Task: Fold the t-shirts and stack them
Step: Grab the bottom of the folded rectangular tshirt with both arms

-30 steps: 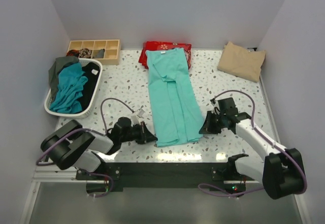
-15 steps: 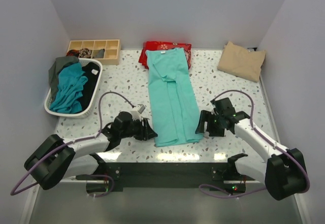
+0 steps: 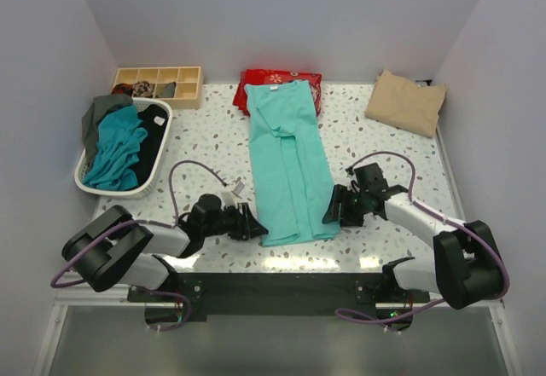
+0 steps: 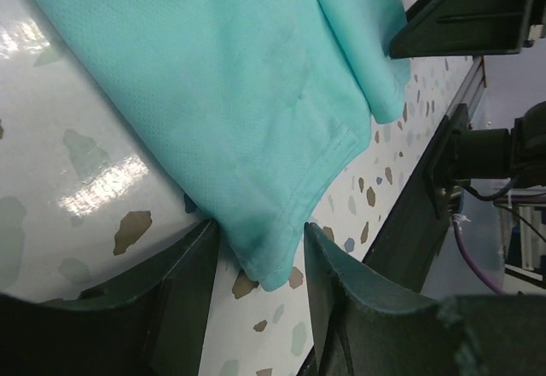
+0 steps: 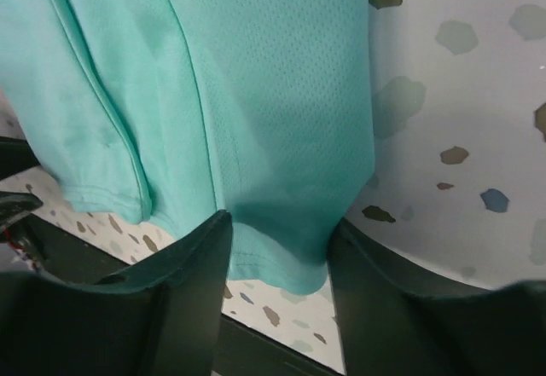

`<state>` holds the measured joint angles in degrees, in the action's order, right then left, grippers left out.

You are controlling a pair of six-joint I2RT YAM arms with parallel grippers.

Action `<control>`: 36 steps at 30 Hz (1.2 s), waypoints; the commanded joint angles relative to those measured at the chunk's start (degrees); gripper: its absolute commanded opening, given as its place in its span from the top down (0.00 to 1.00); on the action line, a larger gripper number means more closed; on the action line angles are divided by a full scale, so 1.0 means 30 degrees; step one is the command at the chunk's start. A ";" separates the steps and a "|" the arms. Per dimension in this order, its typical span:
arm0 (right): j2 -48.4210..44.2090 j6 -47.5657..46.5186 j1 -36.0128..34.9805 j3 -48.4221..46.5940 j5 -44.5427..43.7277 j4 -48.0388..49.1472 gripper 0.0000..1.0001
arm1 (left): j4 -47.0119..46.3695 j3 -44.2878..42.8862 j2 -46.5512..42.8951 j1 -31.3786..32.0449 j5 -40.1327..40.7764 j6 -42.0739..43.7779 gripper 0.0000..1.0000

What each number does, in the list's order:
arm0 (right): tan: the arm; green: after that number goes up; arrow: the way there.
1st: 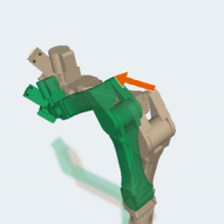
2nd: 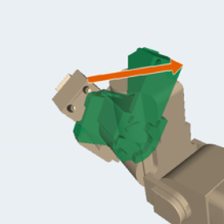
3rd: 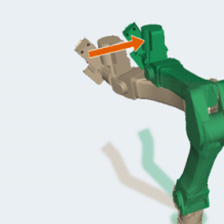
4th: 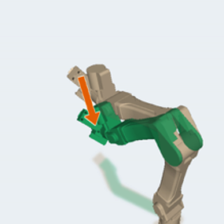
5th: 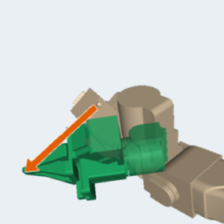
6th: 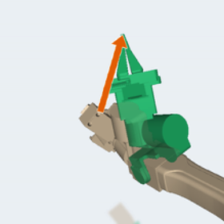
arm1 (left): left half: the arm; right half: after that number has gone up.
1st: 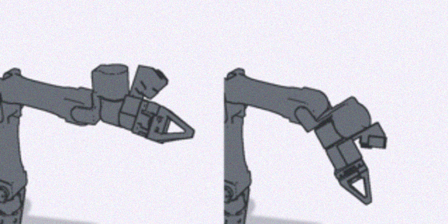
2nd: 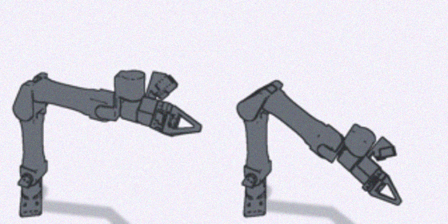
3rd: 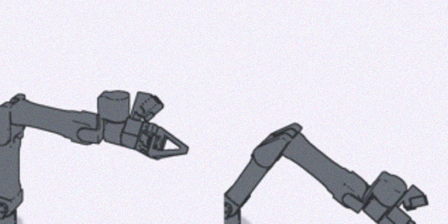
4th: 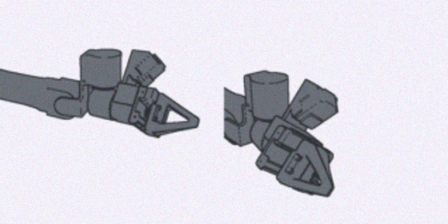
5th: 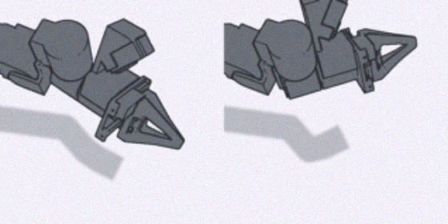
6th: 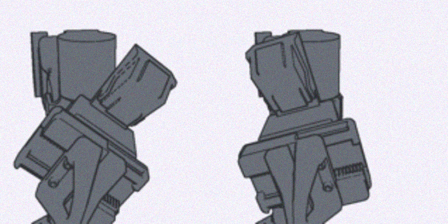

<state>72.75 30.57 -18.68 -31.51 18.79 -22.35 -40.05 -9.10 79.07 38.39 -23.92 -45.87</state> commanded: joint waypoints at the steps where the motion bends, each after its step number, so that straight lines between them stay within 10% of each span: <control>1: 0.0857 0.0036 -0.0073 0.1185 0.1705 0.1355 0.58 | -0.3287 0.1011 0.1357 0.0210 -0.1370 -0.1175 0.52; 5: 0.0477 -0.0023 -0.0074 0.1741 0.2204 0.1531 0.85 | -0.3963 0.1159 0.2031 0.0590 -0.1430 -0.1468 0.58; 9: -0.0224 0.0123 -0.0161 0.2180 0.2584 0.1414 1.00 | -0.3935 0.0954 0.2209 0.0738 -0.1255 -0.1615 0.89; 26: -0.4208 0.1413 -0.2943 0.2828 0.2322 -0.1922 1.00 | 1.2080 -0.1008 -0.7017 0.0972 0.1295 0.0875 1.00; 36: -0.5006 0.1119 -0.3267 0.0572 0.2614 -0.3773 0.96 | 1.4582 -0.2793 -0.8135 0.0973 0.1909 0.0290 1.00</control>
<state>56.95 33.65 -28.18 -25.41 25.23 -32.16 0.54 -13.28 54.04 41.08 -19.94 -45.25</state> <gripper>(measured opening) 0.039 0.019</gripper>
